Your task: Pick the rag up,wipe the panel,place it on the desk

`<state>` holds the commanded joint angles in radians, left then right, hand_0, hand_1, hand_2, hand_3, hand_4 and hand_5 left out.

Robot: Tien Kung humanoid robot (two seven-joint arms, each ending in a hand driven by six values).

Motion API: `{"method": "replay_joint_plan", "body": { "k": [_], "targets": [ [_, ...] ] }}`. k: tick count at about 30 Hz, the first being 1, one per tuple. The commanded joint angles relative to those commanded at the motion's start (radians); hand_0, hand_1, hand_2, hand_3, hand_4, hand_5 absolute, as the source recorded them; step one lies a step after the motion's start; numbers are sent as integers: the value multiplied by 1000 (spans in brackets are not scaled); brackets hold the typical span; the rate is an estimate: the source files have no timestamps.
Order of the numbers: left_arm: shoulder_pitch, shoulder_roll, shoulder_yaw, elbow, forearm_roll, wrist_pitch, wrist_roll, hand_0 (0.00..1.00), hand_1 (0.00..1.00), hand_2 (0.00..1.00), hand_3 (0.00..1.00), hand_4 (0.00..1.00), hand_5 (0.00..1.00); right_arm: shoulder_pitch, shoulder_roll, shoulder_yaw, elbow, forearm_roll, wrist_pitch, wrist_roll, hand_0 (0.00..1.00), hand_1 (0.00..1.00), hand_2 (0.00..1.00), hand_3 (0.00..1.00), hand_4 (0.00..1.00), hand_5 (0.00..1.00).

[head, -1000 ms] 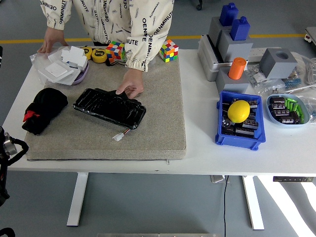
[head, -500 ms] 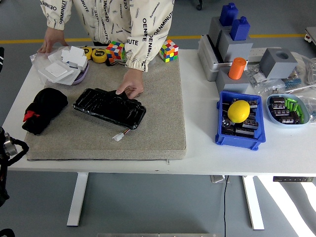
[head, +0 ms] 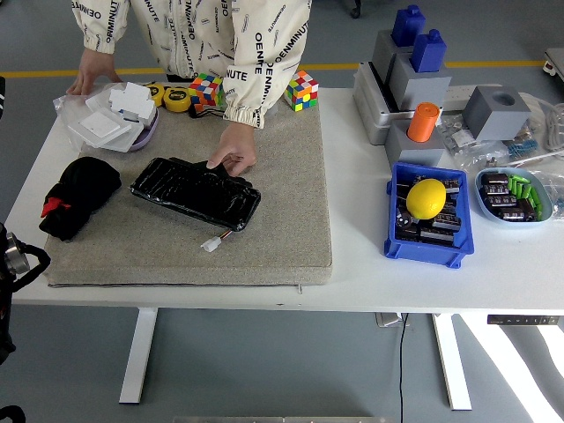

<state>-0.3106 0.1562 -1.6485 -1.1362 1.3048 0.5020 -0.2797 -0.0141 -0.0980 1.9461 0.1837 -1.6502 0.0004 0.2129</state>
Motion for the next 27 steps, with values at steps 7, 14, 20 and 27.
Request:
{"method": "replay_joint_plan", "body": {
  "k": [7, 14, 20, 27],
  "targets": [
    [5, -4, -4, -8, -2, -1, 0, 528, 648, 690, 708, 910, 263, 1, 3, -3, 1, 0, 0, -2, 537, 557, 490, 522, 879, 354],
    [5, -5, -2, -9, -2, -1, 1, 528, 647, 690, 708, 910, 264, 1, 2, 0, 0, -3, -2, -4, 536, 557, 490, 522, 879, 354],
    [5, -6, 1, -10, -6, -2, 0, 528, 648, 690, 708, 910, 263, 4, 2, -4, 1, 0, -2, -4, 535, 558, 490, 521, 877, 355],
    [3, -6, 3, -13, -8, -3, -2, 528, 647, 690, 705, 908, 264, 4, 2, 1, 0, -4, -1, -5, 535, 558, 490, 522, 877, 355]
  ]
}}
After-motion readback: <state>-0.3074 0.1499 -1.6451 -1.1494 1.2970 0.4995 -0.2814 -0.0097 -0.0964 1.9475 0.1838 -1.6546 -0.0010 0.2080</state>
